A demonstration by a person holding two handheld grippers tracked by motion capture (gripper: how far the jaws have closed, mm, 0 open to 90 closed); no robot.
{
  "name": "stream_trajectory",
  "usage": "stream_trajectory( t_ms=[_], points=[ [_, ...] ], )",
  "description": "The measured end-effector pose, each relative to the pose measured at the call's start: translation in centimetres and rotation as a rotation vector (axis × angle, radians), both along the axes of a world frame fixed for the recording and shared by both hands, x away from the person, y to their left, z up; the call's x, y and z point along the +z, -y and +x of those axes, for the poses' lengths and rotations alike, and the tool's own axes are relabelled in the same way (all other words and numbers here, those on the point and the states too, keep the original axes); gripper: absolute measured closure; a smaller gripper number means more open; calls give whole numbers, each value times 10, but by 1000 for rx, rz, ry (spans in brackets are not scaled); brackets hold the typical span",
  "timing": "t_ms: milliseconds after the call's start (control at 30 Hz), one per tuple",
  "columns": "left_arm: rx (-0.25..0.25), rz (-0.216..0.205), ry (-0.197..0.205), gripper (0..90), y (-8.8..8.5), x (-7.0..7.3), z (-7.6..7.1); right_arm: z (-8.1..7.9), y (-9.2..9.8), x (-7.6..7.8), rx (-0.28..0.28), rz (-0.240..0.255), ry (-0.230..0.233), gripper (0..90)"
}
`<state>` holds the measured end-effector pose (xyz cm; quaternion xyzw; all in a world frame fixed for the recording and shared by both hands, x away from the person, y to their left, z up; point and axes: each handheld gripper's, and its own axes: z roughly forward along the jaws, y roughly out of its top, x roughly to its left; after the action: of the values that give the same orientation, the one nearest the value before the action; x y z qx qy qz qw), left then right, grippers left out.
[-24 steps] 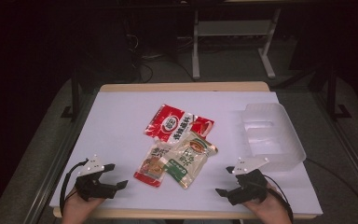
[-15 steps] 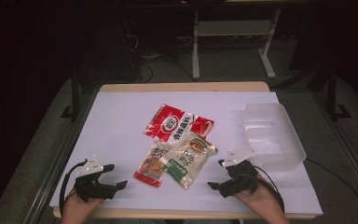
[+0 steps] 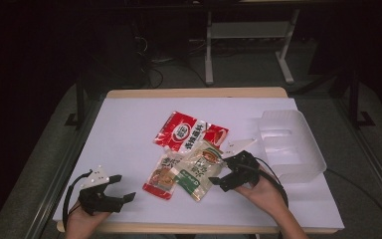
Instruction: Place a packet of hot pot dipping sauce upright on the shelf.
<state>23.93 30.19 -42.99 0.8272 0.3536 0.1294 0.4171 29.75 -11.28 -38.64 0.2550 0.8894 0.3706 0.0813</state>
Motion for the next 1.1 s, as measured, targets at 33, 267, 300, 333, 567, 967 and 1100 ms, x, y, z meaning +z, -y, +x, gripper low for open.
stream_trajectory(
  t_ms=[33,267,300,333,567,967,1100],
  points=[
    [-1,1,1,166,0,0,1,3,-2,1,1,-13,-5,166],
    [-3,-1,-1,166,0,0,2,19,-15,1,3,-35,-6,167],
    [-4,1,1,165,0,0,2,23,-18,0,6,-43,-10,167],
    [0,-4,0,165,0,1,1,25,-20,-1,8,-49,-10,167],
    [-6,-2,5,165,1,0,2,43,-30,-5,3,-93,-28,170],
    [-9,-13,-1,165,2,-1,2,63,-35,-25,-18,-147,-62,217],
    [-9,-10,0,165,2,-1,2,65,-39,-30,-26,-164,-57,244]
  ],
)
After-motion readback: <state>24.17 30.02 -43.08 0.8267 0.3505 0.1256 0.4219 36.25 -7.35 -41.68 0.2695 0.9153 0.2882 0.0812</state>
